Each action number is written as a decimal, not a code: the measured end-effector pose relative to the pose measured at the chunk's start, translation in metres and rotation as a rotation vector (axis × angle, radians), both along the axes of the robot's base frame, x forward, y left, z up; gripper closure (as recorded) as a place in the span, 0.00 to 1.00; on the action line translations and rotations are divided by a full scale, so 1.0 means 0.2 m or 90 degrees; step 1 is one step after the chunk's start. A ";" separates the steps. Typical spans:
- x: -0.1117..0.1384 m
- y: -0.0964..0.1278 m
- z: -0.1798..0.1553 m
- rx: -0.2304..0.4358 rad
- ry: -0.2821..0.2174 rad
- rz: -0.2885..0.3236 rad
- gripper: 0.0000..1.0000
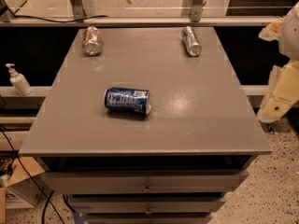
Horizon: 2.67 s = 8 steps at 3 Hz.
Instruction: Move redbull can near orange can
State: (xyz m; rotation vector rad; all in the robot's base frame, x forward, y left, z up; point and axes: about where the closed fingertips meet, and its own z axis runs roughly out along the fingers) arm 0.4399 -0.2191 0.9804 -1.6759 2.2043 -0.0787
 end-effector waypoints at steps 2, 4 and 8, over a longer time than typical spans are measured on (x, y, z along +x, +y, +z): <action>0.29 0.06 -0.10 0.168 -0.083 0.019 0.00; 0.55 0.09 -0.13 0.245 -0.116 0.034 0.00; 1.08 0.27 -0.14 0.334 -0.226 0.021 0.00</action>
Offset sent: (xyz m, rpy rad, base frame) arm 0.1118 0.0243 -0.0268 0.4785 -0.2326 0.0763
